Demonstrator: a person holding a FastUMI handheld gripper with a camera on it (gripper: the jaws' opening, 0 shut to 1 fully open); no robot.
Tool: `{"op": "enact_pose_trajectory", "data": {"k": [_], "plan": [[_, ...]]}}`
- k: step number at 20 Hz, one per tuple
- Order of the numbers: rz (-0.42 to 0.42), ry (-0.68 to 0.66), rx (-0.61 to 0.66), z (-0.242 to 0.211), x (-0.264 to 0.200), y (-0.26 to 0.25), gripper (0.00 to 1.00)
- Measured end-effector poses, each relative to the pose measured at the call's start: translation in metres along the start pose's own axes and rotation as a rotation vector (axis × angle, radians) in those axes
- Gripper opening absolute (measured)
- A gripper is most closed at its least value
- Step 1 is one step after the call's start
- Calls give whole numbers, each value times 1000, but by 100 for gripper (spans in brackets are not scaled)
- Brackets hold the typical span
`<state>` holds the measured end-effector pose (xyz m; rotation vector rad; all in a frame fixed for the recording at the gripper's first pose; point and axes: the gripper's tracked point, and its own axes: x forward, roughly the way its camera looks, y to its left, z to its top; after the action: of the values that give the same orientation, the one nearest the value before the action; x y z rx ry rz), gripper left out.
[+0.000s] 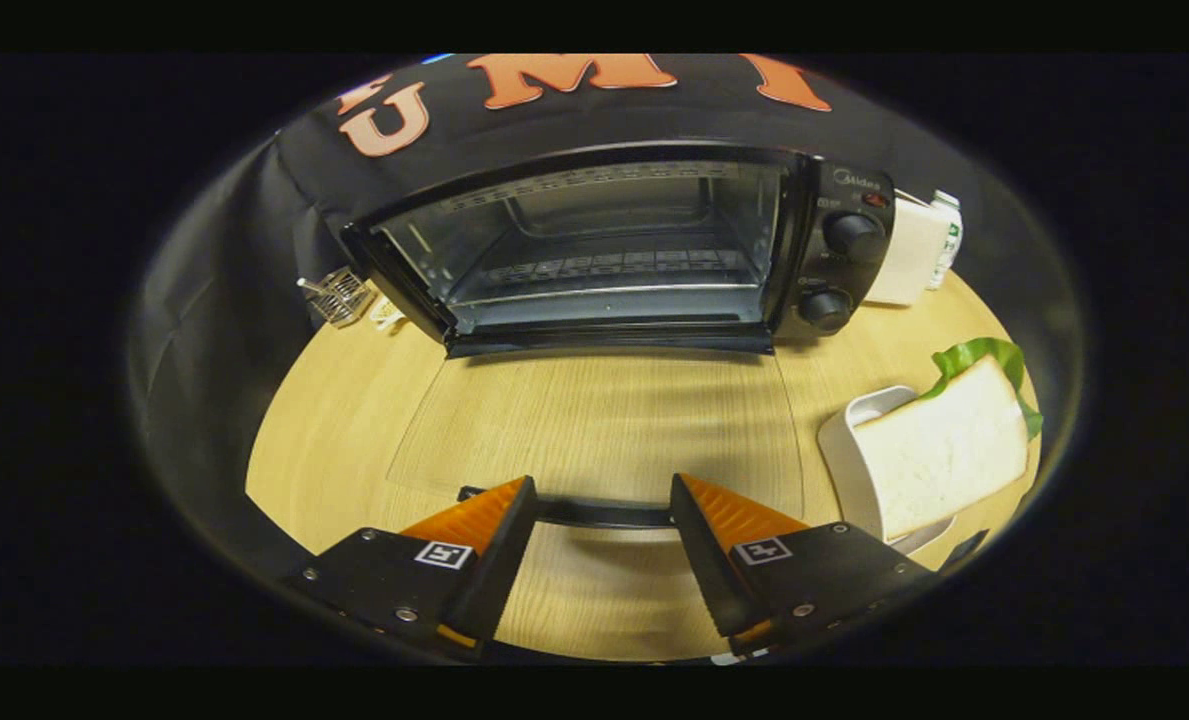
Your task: Open the toaster oven, put the food inside, and close the toaster oven door.
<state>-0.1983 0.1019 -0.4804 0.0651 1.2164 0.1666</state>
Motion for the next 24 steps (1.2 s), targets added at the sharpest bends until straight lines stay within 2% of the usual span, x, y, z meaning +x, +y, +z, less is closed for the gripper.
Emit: {"op": "enact_pose_trajectory", "data": {"k": [9, 14, 17, 21, 24], "plan": [[3, -1, -70, 3, 9, -1, 74], [38, 5, 86, 7, -27, -17, 74], [76, -61, 143, 31, -57, -28, 77], [-16, -145, 51, 62, -84, -86, 78], [-129, -154, 14, 71, -96, -143, 84]]}}
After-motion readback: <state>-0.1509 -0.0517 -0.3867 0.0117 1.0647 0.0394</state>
